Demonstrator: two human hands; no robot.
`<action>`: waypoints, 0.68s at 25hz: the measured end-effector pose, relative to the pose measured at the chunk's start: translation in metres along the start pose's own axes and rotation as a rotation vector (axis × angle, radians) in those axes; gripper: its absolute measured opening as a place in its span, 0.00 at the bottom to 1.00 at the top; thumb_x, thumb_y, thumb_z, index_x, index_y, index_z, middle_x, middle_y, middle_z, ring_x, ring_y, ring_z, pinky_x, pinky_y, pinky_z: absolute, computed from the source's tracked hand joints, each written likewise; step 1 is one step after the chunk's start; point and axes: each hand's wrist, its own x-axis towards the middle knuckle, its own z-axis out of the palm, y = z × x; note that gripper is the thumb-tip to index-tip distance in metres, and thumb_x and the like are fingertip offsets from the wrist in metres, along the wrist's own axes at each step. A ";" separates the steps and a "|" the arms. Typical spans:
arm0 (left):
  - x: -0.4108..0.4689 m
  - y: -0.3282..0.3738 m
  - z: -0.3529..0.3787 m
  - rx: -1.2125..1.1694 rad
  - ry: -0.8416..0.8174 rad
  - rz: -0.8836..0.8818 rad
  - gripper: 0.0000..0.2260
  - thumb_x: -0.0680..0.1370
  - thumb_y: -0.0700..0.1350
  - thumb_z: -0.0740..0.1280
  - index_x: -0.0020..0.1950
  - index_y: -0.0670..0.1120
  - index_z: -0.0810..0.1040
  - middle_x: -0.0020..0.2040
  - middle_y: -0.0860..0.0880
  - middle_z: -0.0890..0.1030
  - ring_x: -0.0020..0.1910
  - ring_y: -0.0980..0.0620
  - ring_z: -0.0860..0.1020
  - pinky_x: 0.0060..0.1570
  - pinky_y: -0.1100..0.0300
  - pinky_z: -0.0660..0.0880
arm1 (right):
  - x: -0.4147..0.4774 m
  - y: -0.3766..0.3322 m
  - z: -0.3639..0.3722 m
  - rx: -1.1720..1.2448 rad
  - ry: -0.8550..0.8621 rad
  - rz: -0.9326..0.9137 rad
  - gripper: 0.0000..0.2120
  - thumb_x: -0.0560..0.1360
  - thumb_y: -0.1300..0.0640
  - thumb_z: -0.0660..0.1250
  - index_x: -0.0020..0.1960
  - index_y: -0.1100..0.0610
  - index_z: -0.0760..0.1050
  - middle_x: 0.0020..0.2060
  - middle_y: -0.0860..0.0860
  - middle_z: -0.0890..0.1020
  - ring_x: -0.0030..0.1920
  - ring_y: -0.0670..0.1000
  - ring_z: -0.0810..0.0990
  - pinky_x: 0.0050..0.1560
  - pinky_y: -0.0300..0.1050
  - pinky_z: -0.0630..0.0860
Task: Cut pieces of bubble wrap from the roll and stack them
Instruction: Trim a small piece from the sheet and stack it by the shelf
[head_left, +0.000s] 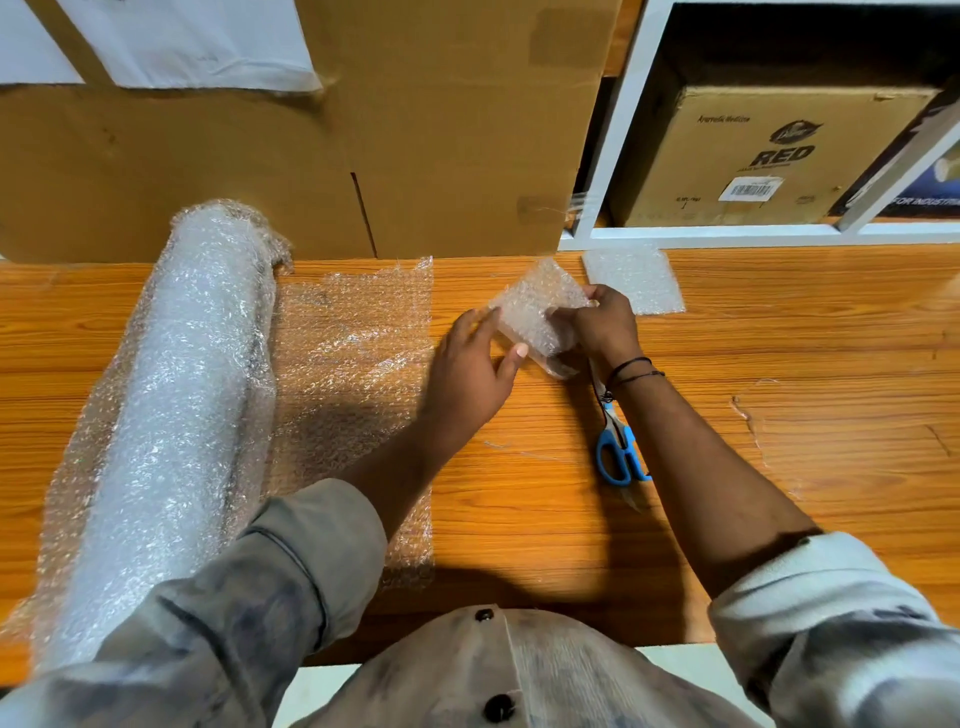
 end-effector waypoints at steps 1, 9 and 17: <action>0.006 0.007 0.002 -0.132 0.032 -0.074 0.31 0.80 0.66 0.61 0.79 0.51 0.67 0.73 0.44 0.73 0.68 0.42 0.75 0.63 0.44 0.76 | 0.001 0.002 -0.001 0.056 0.005 0.029 0.21 0.70 0.61 0.79 0.61 0.58 0.77 0.54 0.56 0.86 0.51 0.56 0.85 0.53 0.56 0.84; 0.062 0.042 0.019 -0.808 0.013 -0.507 0.40 0.73 0.49 0.78 0.80 0.53 0.62 0.67 0.44 0.79 0.60 0.45 0.82 0.56 0.41 0.82 | 0.006 0.005 -0.020 0.119 0.101 -0.046 0.19 0.70 0.57 0.79 0.58 0.53 0.77 0.52 0.55 0.86 0.50 0.54 0.86 0.56 0.52 0.83; 0.131 0.088 0.049 -0.797 -0.036 -0.451 0.47 0.68 0.42 0.83 0.81 0.54 0.61 0.63 0.48 0.82 0.53 0.51 0.83 0.53 0.45 0.83 | 0.056 0.004 -0.089 0.048 0.308 -0.160 0.21 0.73 0.60 0.77 0.63 0.53 0.76 0.41 0.51 0.83 0.42 0.51 0.84 0.47 0.43 0.78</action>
